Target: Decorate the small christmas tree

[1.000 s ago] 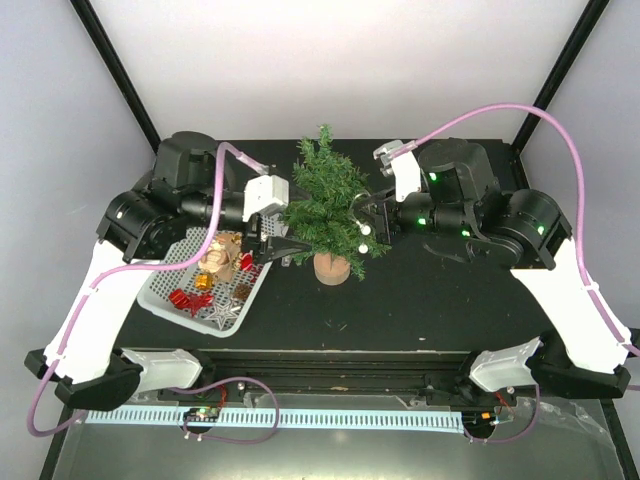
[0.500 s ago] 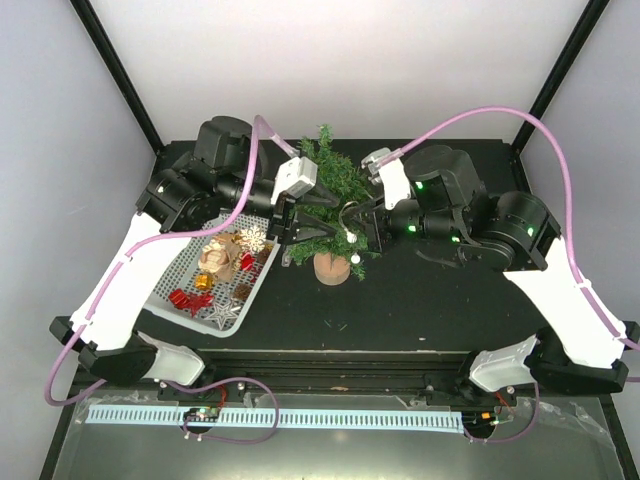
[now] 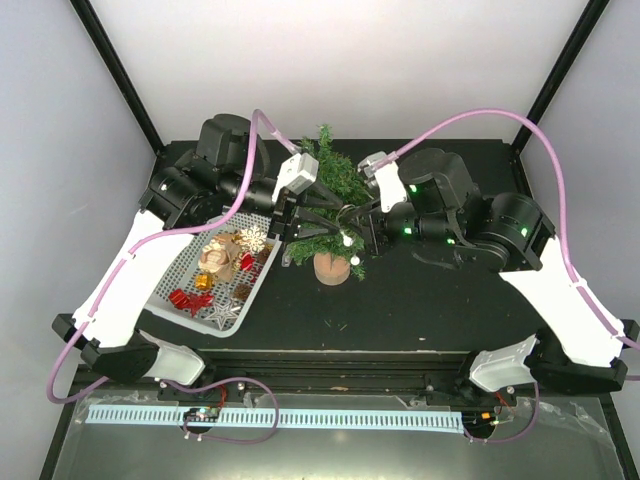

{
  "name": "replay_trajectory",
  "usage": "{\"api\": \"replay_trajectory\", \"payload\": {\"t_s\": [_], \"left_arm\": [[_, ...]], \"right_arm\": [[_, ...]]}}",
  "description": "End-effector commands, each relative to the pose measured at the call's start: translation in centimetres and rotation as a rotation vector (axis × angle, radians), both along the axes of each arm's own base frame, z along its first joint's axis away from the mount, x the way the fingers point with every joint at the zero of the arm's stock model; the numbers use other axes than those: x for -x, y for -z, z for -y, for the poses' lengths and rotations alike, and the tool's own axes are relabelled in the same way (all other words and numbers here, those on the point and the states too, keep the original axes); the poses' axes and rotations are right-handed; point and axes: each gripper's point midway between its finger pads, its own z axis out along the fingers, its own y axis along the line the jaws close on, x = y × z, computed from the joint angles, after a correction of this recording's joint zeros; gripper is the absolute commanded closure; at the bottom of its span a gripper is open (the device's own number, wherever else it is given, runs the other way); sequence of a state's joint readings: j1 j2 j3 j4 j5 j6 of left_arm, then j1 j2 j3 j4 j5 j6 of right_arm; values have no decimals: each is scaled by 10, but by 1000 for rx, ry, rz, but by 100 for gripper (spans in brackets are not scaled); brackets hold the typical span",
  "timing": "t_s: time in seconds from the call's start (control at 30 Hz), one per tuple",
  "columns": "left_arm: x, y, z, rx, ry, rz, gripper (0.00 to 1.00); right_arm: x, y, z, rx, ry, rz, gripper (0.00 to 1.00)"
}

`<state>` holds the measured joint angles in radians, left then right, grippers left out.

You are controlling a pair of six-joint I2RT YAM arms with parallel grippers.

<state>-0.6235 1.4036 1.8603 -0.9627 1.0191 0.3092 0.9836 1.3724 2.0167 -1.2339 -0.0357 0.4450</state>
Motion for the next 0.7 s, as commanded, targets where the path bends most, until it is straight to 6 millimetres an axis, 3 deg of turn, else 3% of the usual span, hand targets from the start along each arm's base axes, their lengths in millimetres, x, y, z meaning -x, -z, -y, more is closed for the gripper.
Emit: {"api": "replay_trajectory", "payload": {"t_s": [0.0,0.3,0.37,0.47,0.67], "left_arm": [[2,-7,3,19,13,10,47],[0,2,2,-5,-5,4,65],[0,4,2,-12,-9,6,74],[0,6,0,-23,-15,16,96],[5,6,-6,-36,-23,50,98]], "right_arm": [[2,-4,-9,-20,-13,8,99],[7,-6,-19,-26,-38,6,99],[7,-7,-20,-27,-38,8,99],[7,-6,-20,-26,-39,8,99],[8,-8,-19,-33,-34,12,99]]}}
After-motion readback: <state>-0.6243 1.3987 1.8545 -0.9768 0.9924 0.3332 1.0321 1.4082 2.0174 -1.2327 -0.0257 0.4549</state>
